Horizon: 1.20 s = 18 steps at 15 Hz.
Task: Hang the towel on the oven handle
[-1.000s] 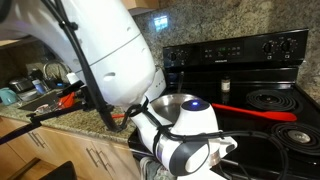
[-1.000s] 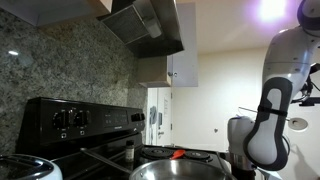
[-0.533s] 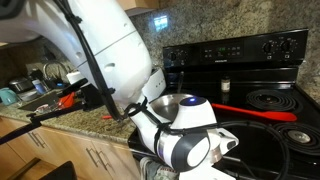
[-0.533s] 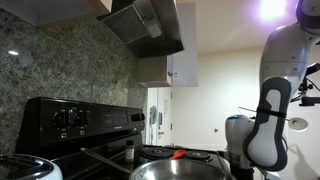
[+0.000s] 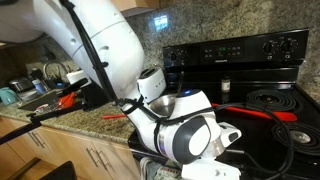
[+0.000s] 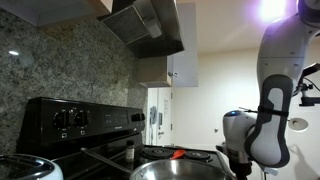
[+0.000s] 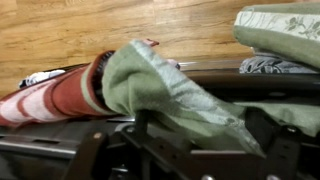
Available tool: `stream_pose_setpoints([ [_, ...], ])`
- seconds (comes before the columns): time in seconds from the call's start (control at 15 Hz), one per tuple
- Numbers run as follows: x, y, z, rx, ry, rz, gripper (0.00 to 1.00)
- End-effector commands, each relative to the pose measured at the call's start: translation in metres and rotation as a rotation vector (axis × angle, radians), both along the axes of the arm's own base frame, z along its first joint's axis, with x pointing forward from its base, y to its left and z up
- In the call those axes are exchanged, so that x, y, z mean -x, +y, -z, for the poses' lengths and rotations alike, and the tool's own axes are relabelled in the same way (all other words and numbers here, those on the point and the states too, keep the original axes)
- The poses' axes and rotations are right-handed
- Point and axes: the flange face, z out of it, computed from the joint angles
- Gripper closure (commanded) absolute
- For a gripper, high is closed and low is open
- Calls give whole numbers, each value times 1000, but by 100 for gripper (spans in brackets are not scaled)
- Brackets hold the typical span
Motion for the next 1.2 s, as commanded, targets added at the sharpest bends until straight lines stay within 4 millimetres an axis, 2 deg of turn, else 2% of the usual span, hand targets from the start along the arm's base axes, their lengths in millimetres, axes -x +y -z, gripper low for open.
stream_pose_setpoints([
  [0.0,9,-17,-34,69,-30,93,0],
  [0.13,11,-28,-44,94,-45,118,0],
  [0.33,15,-37,-47,111,-49,150,0],
  [0.73,23,-41,-43,97,-73,192,0],
  [1.13,22,-41,-41,101,-166,247,0],
])
